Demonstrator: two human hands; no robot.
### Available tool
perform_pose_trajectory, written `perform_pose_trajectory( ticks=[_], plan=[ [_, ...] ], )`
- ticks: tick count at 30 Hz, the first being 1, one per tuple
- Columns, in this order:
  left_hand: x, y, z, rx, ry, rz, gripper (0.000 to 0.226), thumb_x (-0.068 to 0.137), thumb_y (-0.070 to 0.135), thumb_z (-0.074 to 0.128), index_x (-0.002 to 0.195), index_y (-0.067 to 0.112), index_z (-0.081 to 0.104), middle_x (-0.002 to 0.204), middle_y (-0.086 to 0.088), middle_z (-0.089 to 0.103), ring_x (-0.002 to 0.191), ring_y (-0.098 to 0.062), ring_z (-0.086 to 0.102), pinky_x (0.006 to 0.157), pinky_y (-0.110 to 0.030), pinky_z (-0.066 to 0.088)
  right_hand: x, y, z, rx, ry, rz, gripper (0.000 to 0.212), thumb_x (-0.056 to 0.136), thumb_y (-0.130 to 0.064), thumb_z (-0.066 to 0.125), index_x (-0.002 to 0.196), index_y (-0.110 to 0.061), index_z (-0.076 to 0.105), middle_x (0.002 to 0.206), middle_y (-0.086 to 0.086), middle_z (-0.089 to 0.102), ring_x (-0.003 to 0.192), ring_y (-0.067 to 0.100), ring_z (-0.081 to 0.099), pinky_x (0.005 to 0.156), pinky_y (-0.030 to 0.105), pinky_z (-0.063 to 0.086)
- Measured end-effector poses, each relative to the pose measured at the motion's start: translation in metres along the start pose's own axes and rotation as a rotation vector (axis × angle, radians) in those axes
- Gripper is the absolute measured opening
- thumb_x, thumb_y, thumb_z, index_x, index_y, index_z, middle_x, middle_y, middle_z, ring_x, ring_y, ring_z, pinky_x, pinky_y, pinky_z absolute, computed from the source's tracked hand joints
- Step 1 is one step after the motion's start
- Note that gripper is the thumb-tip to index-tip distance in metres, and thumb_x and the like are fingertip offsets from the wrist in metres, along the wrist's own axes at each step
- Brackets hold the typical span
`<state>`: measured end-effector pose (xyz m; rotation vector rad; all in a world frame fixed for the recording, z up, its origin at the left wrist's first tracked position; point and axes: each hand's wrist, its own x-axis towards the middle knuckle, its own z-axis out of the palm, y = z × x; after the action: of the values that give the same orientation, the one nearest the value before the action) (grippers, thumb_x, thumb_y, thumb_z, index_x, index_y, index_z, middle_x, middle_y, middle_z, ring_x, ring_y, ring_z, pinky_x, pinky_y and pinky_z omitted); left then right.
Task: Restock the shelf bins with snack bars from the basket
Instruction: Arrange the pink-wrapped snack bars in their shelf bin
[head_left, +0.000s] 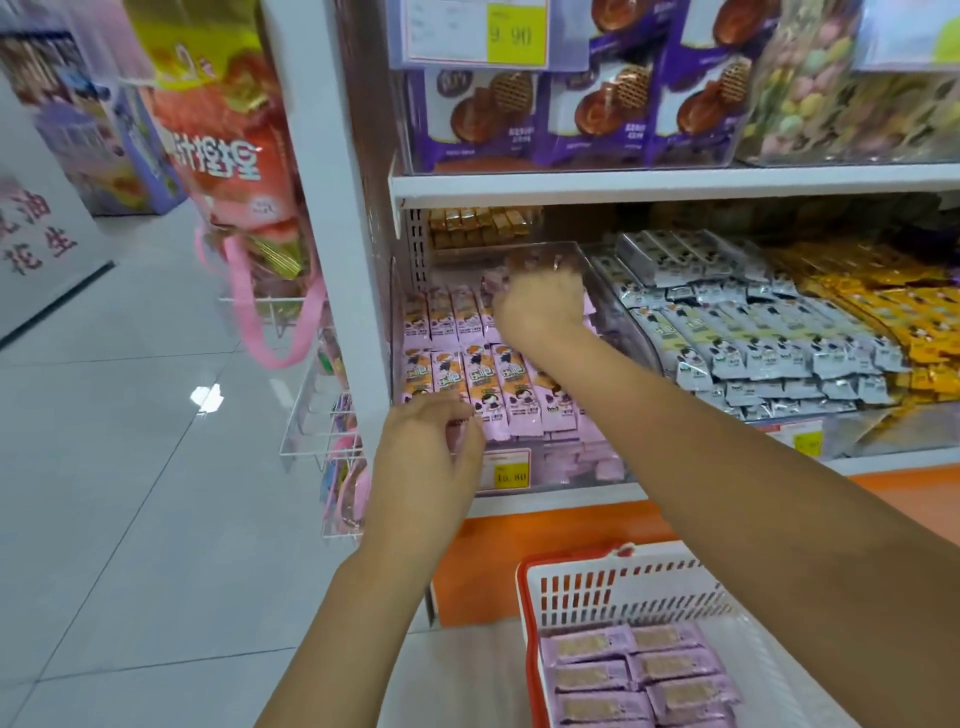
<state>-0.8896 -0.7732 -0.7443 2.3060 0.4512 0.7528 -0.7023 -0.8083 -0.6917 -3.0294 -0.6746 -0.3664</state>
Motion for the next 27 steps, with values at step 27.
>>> perform_pose_trajectory(
  ticks=[27],
  plan=[
    [-0.001,-0.007,-0.004,0.076,-0.016,0.027,0.025,0.091,0.021,0.057,0.111,0.012,0.069,0.115,-0.001,0.066,0.107,-0.016,0.057,0.091,-0.025,0.044,0.040,0.016,0.008,0.137,-0.312,0.205,0.074,0.095,-0.064,0.021,0.151,-0.015,0.019,0.157,0.023,0.012,0.144,0.044,0.005,0.114,0.061,0.001]
  ],
)
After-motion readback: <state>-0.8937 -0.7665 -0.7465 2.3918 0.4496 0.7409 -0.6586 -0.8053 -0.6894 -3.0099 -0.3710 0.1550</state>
